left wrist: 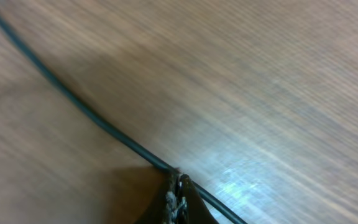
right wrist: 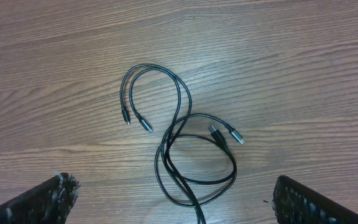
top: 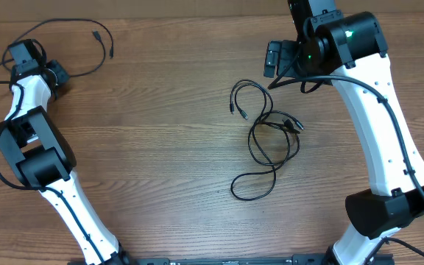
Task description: Untangle cables
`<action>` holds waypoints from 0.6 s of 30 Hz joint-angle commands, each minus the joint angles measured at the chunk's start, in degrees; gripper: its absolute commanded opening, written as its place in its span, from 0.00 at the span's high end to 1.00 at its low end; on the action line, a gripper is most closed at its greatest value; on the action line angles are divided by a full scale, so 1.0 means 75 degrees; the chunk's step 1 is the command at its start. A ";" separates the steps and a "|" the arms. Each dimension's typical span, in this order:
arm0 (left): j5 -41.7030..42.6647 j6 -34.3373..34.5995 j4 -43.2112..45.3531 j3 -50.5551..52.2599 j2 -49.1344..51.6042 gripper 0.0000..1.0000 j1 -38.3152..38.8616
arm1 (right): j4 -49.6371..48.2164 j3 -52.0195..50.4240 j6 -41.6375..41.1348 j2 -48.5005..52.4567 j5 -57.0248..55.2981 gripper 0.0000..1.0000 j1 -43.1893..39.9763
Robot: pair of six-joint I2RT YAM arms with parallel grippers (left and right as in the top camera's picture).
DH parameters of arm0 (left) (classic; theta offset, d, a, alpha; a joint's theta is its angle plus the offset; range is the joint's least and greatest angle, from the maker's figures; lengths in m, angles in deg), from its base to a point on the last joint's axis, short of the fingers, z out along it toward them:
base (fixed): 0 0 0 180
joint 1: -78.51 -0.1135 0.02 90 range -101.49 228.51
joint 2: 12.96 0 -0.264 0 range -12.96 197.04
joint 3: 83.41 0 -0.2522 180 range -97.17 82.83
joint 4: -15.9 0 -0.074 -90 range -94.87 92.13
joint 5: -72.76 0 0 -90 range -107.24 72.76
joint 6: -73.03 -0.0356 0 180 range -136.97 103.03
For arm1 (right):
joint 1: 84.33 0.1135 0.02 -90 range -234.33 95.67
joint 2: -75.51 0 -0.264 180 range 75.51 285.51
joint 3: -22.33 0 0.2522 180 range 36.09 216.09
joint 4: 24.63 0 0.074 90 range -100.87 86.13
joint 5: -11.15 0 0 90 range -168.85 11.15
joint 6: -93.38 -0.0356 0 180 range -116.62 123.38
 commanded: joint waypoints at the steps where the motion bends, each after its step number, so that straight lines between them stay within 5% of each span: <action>1: 0.1550 -0.0493 -0.0697 0.0991 0.2110 0.96 0.0154 | -0.0012 0.0099 0.0000 -0.0134 -0.0082 0.00 -0.0012; 9: 0.1507 -0.0431 -0.2203 -0.0175 0.0495 0.96 -0.0070 | -0.0012 0.0099 0.0000 -0.0131 -0.0082 0.00 -0.0012; 14: 0.2276 0.0469 -0.3121 -0.0635 -0.1195 0.92 -0.0102 | -0.0012 0.0099 0.0000 -0.0134 -0.0082 0.00 -0.0012; 16: 0.3311 0.0562 -0.3319 -0.0656 -0.1827 0.86 -0.0064 | -0.0012 0.0099 0.0000 -0.0131 -0.0082 0.00 -0.0012; 18: 0.4450 0.0560 -0.3465 -0.0653 -0.2361 0.52 0.0023 | -0.0012 0.0096 0.0000 -0.0131 -0.0082 0.00 -0.0012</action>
